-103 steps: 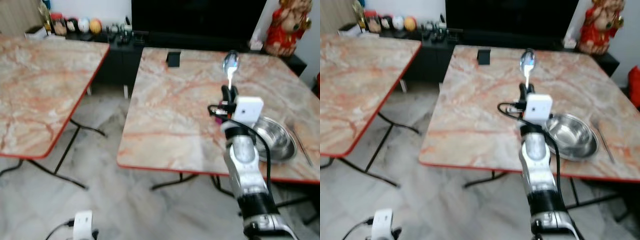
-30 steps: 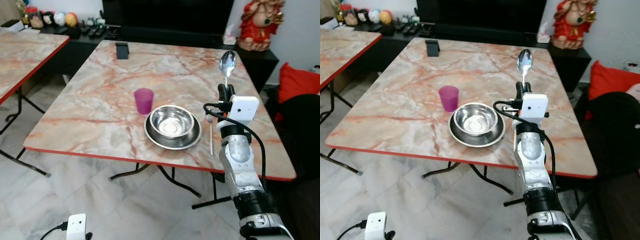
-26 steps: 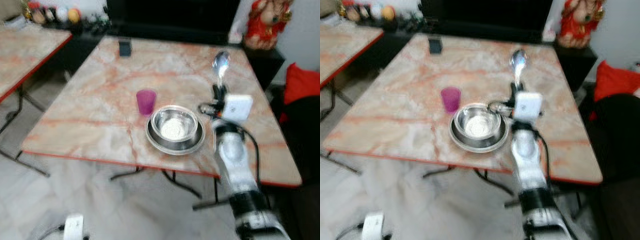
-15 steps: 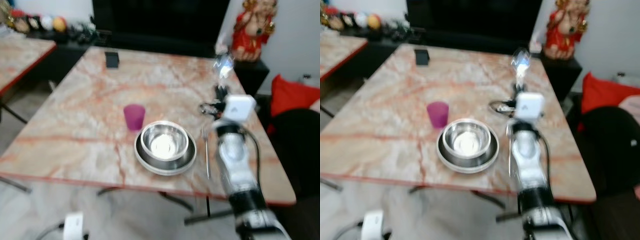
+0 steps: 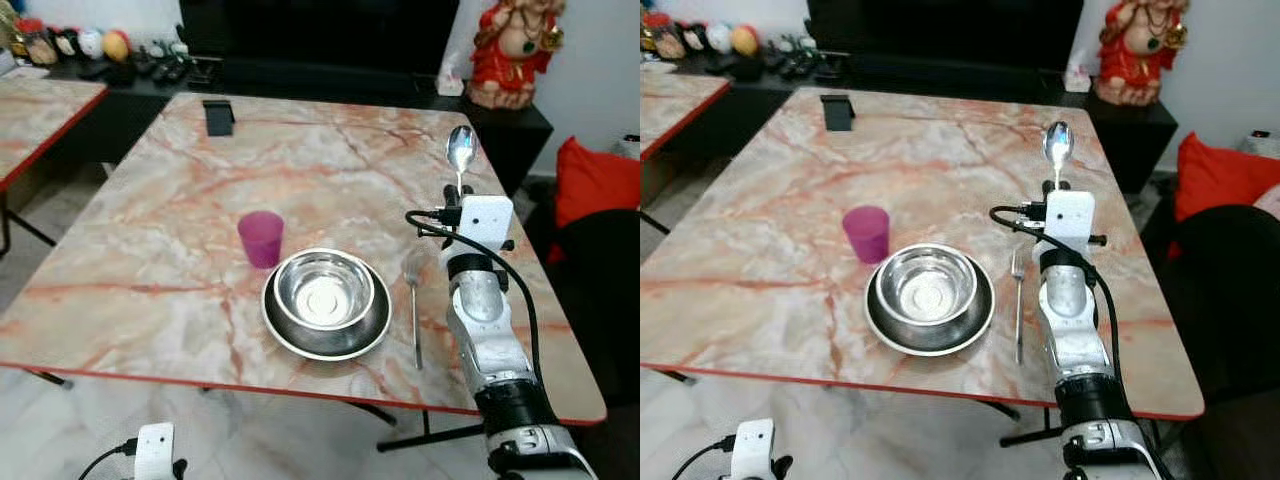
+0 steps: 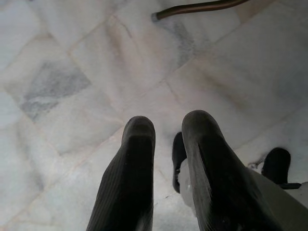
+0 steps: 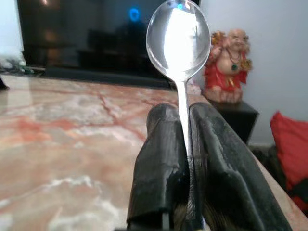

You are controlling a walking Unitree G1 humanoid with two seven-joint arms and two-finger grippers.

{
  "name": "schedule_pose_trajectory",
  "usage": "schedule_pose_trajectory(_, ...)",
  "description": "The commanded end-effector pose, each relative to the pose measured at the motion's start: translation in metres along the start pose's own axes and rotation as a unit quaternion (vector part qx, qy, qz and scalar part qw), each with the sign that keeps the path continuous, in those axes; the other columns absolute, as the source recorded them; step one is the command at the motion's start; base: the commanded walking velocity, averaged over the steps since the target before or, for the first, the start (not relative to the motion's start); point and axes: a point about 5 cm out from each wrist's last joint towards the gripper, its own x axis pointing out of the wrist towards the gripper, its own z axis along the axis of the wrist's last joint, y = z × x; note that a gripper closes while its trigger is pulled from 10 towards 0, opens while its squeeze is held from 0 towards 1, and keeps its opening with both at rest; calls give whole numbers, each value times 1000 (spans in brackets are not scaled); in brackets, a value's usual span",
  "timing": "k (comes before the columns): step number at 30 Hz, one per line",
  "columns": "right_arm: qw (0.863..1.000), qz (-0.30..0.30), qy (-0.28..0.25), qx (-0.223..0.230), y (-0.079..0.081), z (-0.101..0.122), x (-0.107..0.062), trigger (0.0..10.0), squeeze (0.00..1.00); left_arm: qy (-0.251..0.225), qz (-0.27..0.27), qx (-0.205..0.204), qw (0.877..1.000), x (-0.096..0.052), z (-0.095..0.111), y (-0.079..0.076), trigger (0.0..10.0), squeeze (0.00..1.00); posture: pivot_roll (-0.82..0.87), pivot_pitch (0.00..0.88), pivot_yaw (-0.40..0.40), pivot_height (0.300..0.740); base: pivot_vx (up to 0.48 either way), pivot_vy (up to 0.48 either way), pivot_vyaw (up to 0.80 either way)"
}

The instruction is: Setting the table

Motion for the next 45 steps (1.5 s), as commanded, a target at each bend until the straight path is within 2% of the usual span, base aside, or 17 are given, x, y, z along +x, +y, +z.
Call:
schedule_pose_trajectory(1,999,-26,47,-1,-10,-8,5,10000,0,6,-2,2,1000,0,-3,0,10000,0,-1,15,-44,740,0,0,0)
schedule_pose_trajectory(2,998,-29,58,3,-11,-11,5,10000,0,6,-3,2,1000,0,-3,0,10000,0,-1,15,-44,740,0,0,0)
schedule_pose_trajectory(3,995,-37,94,3,-12,-20,4,10000,0,5,-3,2,1000,0,-2,0,10000,0,-3,14,-43,740,0,0,0)
schedule_pose_trajectory(4,995,-37,94,3,-12,-20,4,10000,0,5,-3,2,1000,0,-2,0,10000,0,-3,14,-43,740,0,0,0)
schedule_pose_trajectory(6,991,-39,128,11,-13,-29,1,10000,0,4,-3,2,1000,0,-1,-1,10000,0,-3,14,-43,740,0,0,0)
schedule_pose_trajectory(17,981,-4,193,-2,-2,-48,-9,10000,0,2,-4,2,1000,0,0,-3,10000,0,2,0,-50,740,0,0,0)
schedule_pose_trajectory(21,980,8,198,22,2,-51,-12,10000,0,3,-6,3,1000,0,0,-4,10000,0,0,0,-51,740,0,0,0)
schedule_pose_trajectory(27,975,6,220,6,1,-58,-15,10000,0,3,-6,3,1000,0,-1,-4,10000,0,2,0,-51,740,0,0,0)
schedule_pose_trajectory(36,970,-25,240,-10,-13,-66,-30,10000,0,6,-5,4,1000,0,-2,-2,10000,0,-6,10,-50,740,0,0,0)
schedule_pose_trajectory(42,970,-18,244,-2,-9,-63,-44,10000,0,7,-7,4,1000,0,-2,-3,10000,0,-11,13,-50,740,0,0,0)
schedule_pose_trajectory(45,970,-15,243,4,-7,-62,-46,10000,0,7,-7,5,1000,0,-2,-3,10000,0,-14,17,-49,740,0,0,0)
